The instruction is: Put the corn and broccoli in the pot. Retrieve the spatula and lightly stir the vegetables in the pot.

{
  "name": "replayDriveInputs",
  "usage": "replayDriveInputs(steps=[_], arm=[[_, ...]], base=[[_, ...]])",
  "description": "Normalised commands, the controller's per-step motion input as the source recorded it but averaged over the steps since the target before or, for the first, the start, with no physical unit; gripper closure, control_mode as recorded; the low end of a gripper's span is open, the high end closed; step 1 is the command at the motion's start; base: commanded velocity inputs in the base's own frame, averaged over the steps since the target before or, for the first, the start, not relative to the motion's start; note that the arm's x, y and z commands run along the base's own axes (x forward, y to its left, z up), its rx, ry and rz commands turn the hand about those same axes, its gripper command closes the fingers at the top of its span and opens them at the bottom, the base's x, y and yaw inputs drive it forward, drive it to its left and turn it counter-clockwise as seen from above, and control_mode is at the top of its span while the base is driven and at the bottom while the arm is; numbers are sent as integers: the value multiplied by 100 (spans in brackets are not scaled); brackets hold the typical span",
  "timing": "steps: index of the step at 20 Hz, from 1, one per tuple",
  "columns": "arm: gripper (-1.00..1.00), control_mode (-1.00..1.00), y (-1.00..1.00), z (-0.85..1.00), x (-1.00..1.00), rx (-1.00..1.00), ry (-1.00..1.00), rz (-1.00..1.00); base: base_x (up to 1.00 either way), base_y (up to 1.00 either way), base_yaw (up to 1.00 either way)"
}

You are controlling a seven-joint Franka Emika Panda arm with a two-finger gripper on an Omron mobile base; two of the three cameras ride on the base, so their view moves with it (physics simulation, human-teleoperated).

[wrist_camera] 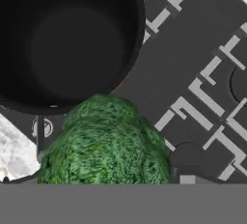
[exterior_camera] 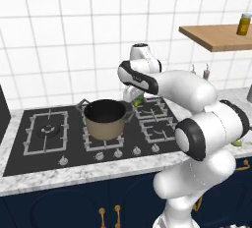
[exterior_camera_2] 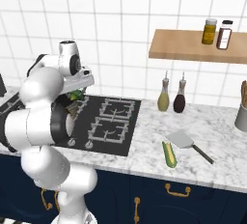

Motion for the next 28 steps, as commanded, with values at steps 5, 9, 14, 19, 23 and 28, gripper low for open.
replayDriveInputs(steps=[5,9,14,19,23,28], arm=[[100,-100,100,-37,35,-6,7,0],[100,-100,74,-71,48,-2,6,0],[100,-100,54,-51,63,-7,0,0],[-100,-100,15,-61,48,-4,0,0],[-100,-100,0,13,-8,0,-5,0],[-100,-100,0,45,-75,3,-13,-3]], base=[[0,0,0],[0,0,0],[0,0,0],[0,0,0],[0,0,0],[0,0,0]])
